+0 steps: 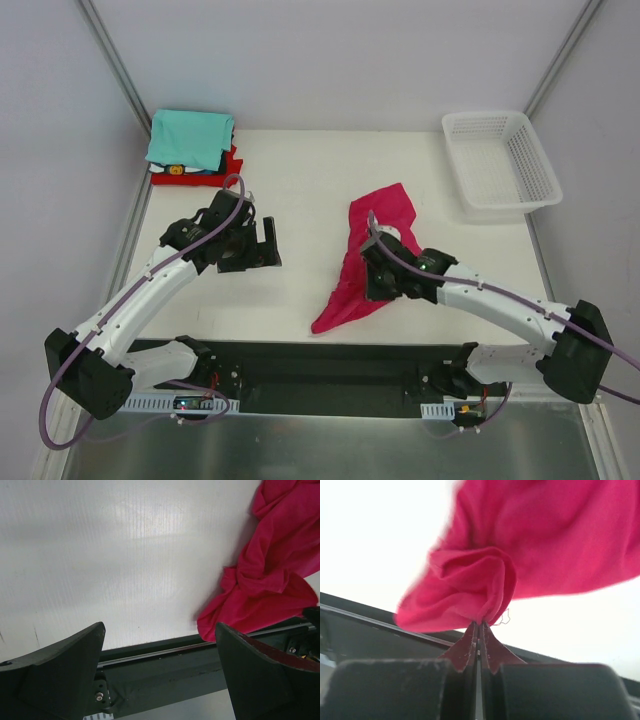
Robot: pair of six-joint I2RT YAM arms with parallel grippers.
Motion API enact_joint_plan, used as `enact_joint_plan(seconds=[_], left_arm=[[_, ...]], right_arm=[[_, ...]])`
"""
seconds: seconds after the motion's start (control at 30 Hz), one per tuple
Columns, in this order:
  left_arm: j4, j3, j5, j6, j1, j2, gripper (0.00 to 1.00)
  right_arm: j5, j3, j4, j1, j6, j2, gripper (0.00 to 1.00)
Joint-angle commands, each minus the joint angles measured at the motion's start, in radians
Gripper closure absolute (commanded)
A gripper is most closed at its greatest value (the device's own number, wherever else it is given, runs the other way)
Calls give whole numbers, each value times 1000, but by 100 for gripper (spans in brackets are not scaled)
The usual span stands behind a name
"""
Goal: Fold and stack the t-shirts
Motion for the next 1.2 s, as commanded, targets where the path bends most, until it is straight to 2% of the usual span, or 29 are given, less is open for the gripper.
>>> enact_joint_plan(seconds=[0.0,0.23,0.27,0.4,0.43,0.57,0.73,0.93,1.07,1.17], left_arm=[[-15,7,22,7,1,-23,8],[-12,-1,31,1,1,-41,8],[-10,-6,33,3,1,-43,8],[-9,-15,34,-3,1,-59,8],[-9,-16,37,-2,1,-59,8],[-9,-17,39,-3,1,-76,8],[-9,-18,43,-3,1,-87,8],[-7,-27,48,-9,1,-96,8],[-7,-32,53,-12,1,-95,8],[-7,-30,54,-16,-1,-92,8]], right_arm=[[132,254,-174,-46,-133,5,99],[129,674,-293,-248,-334,93,99],[119,779,-304,-259,-368,122,99],[129,982,-295,-270,-509,171,99],[126,1009,-285,-270,-573,174,99],[130,1119,-218,-273,-650,182,99],[187,1308,-196,-310,-695,223,99],[311,1141,205,-315,-819,82,99],[357,1300,215,-330,-917,145,99],[371,1340,293,-332,-982,162,99]])
